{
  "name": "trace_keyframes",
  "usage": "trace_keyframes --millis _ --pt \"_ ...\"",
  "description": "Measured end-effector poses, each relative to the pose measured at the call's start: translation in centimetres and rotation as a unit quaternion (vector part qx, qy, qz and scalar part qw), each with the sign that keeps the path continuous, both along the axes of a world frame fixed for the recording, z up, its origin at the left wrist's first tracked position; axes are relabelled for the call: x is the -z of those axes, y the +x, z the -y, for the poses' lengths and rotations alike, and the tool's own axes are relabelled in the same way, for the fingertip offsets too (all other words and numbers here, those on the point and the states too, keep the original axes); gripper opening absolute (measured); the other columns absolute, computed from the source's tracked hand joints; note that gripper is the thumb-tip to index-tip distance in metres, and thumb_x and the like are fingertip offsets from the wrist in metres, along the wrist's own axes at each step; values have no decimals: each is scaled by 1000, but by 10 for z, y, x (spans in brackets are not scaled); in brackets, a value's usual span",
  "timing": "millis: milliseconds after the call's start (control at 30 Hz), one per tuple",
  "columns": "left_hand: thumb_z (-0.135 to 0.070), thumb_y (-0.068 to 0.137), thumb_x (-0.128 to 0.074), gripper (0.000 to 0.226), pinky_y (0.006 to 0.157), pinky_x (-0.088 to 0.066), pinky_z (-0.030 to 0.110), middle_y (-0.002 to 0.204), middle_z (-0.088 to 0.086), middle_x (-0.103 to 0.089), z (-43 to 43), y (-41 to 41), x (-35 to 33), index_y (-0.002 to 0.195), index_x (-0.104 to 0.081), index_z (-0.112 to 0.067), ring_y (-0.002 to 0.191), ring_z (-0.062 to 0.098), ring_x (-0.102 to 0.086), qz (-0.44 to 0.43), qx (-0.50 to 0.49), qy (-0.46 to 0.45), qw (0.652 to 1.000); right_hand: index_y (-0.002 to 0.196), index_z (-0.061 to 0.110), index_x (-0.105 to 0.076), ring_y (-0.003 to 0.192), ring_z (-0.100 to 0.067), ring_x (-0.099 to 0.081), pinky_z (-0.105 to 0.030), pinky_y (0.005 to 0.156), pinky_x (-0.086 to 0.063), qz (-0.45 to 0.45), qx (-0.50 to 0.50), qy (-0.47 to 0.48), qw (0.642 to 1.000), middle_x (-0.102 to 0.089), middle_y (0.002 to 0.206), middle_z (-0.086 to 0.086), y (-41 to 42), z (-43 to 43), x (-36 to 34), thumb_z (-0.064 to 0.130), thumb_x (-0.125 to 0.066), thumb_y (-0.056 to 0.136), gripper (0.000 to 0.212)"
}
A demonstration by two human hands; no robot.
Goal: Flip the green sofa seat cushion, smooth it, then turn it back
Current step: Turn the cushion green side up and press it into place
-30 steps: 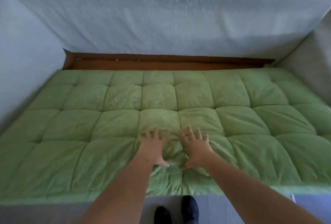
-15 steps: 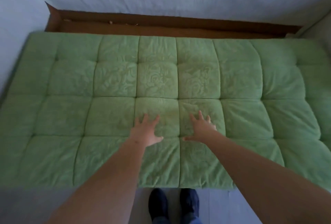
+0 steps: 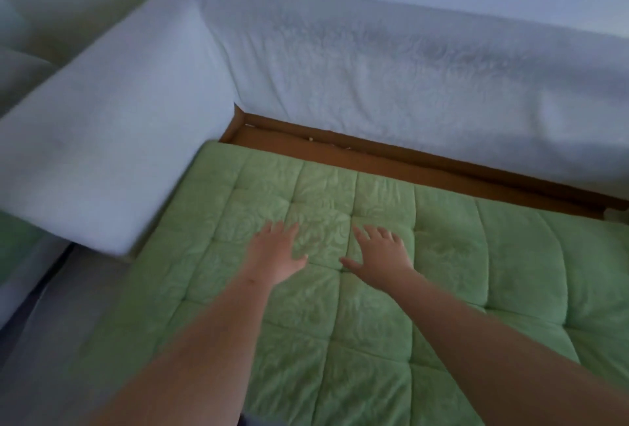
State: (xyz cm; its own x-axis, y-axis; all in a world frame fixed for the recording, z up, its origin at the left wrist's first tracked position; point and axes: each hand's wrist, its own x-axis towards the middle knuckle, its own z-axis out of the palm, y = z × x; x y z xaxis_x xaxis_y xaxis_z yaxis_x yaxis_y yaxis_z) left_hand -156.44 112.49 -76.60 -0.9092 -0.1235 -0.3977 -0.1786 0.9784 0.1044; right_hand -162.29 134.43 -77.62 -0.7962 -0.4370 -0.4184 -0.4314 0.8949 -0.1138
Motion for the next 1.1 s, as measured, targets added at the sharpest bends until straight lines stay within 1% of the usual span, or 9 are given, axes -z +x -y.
trace_keyframes --millis 100,267,367,500,633,767,867,1000,1100 --pt "-57 91 -53 77 110 -37 41 153 8 -38 74 0 -13 155 -25 -25 142 28 -34 -21 -6 -4 1000 158 23 -14 148 -30 -25 -49 120 -23 -17 -27 -10 999 -26 161 -7 -6 78 -11 71 -34 94 83" --pt "-57 91 -52 72 104 -40 40 146 8 -46 204 7 -27 151 -31 -24 135 27 -41 -11 6 -27 1000 158 23 -16 147 -30 -26 -48 120 -23 -19 -54 -13 998 -27 161 -6 -13 204 -15 69 -35 94 81" --pt "-57 92 -51 71 105 -41 41 145 8 -46 274 6 -35 151 -33 -22 136 28 -40 -4 4 -35 999 157 22 -19 147 -29 -26 -48 120 -24 -20 -61 -13 998 -29 160 -5 -19 269 -19 69 -34 95 79" --pt "-55 95 -46 68 106 -39 42 148 9 -43 338 -12 -38 152 -32 -20 139 29 -36 4 -4 -28 1000 156 21 -23 147 -28 -27 -47 120 -24 -22 -68 -15 997 -33 158 -6 -45 331 -21 68 -33 95 78" --pt "-55 97 -43 66 107 -39 43 150 9 -41 369 -50 -23 152 -30 -20 141 28 -34 28 3 -31 999 156 21 -23 147 -27 -26 -48 120 -22 -19 -64 -13 998 -33 158 -6 -84 370 -12 69 -31 95 77" --pt "-54 97 -42 65 106 -41 43 146 10 -45 385 -102 2 151 -32 -20 137 29 -38 43 18 -17 999 155 20 -25 146 -29 -28 -50 119 -24 3 -60 7 998 -35 157 -7 -136 391 14 69 -30 95 77" --pt "-53 98 -41 63 105 -42 43 144 10 -48 398 -145 25 150 -33 -20 134 29 -41 43 27 -21 998 154 20 -27 146 -29 -29 -51 118 -25 -1 -39 15 999 -35 157 -7 -181 408 36 69 -29 96 76" --pt "-52 99 -39 59 104 -42 44 141 11 -50 415 -211 79 147 -37 -18 132 31 -43 30 34 -12 999 155 21 -25 145 -32 -30 -53 118 -25 1 -33 29 999 -34 158 -8 -244 434 84 67 -29 97 74" --pt "-50 100 -40 59 101 -44 45 141 10 -50 421 -278 132 148 -37 -16 131 31 -44 14 75 -17 997 157 24 -19 146 -33 -28 -54 119 -22 1 -9 23 1000 -30 160 -6 -296 457 131 68 -26 97 75"
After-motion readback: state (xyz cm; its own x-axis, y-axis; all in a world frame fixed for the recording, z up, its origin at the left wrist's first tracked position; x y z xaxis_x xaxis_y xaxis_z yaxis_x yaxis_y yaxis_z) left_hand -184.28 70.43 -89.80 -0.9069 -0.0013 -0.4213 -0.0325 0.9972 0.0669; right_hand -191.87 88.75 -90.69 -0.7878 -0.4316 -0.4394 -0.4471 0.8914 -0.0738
